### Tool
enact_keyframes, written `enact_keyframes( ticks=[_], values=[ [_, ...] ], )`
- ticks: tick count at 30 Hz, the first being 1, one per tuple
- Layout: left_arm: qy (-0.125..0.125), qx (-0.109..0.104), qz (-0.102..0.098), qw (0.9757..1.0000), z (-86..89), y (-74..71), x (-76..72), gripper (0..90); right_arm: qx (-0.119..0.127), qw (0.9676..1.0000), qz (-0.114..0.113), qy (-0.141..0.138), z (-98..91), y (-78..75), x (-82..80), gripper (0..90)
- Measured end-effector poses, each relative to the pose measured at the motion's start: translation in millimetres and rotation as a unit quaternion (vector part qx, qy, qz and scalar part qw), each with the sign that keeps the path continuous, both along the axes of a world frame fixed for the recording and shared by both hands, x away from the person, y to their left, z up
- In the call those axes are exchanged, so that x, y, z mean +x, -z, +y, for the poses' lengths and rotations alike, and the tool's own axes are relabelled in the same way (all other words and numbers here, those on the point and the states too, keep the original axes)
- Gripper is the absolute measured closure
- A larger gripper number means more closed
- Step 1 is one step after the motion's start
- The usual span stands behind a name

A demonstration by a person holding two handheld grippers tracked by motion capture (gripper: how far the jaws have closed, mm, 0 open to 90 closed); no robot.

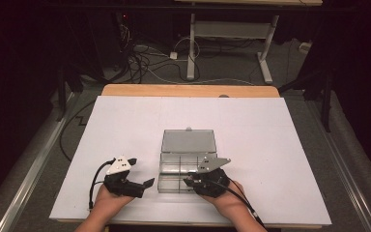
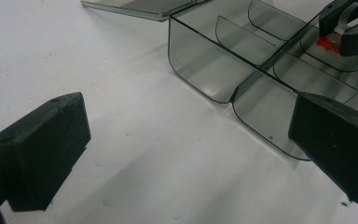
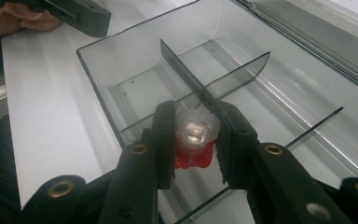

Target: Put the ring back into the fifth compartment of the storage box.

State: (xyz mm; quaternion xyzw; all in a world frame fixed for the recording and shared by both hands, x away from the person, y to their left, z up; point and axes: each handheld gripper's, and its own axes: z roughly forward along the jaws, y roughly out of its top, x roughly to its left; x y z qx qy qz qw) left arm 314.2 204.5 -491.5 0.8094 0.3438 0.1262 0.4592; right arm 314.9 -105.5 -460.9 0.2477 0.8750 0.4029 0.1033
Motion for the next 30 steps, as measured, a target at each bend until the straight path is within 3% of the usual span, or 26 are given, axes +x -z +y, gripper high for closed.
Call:
enact_keyframes(
  ticks=[12,21,30],
  values=[
    [-0.001,0.000,-0.001,1.0000,0.1,-0.1,-0.1,0.0,0.003,1.0000,-0.001,-0.003,0.0,-2.1,-0.8,70.5],
    [-0.001,-0.001,-0.001,1.0000,0.6,-0.1,-0.1,0.0,0.041,0.9992,-0.004,0.003,-9.8,-8.3,-2.4,53.1],
    [-0.001,-0.004,-0.002,1.0000,1.1,-0.2,-0.5,0.0,0.071,0.9971,-0.018,0.021,-42.7,-16.0,-8.3,34.1]
  ],
)
